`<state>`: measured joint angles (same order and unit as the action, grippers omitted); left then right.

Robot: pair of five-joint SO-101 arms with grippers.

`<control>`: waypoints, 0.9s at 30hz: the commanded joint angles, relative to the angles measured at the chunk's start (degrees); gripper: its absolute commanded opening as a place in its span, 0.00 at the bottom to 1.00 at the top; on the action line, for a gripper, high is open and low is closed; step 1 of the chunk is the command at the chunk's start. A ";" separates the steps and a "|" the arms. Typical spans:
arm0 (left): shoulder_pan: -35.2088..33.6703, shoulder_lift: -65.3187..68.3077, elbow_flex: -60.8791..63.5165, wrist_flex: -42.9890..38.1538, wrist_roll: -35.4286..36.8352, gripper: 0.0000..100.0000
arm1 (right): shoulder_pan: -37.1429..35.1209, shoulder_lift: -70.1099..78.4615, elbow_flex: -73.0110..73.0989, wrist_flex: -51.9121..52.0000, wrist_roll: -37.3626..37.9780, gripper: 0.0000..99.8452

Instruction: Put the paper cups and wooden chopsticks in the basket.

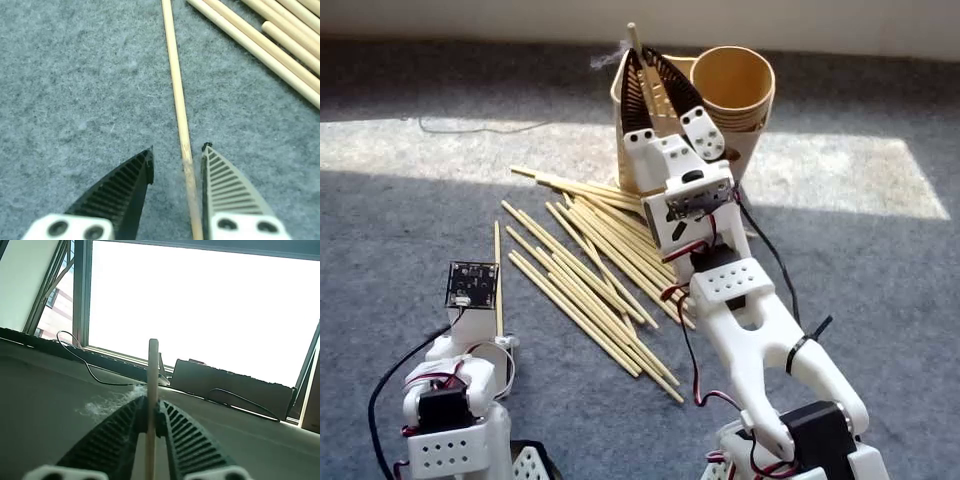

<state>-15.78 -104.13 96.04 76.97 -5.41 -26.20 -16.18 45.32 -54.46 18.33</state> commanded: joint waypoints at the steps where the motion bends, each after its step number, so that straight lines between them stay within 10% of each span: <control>1: -0.40 -0.40 1.19 0.26 0.35 0.16 | 0.57 -0.66 0.40 -1.10 0.44 0.02; 13: -0.48 -0.40 1.19 0.26 0.35 0.16 | -0.40 -7.78 6.73 -0.04 0.26 0.09; 27: -0.57 -0.40 1.19 0.26 0.35 0.16 | -8.22 -26.59 9.19 50.51 -9.32 0.09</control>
<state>-15.78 -104.13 96.04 76.97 -5.41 -32.53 -38.59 54.90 -18.95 13.14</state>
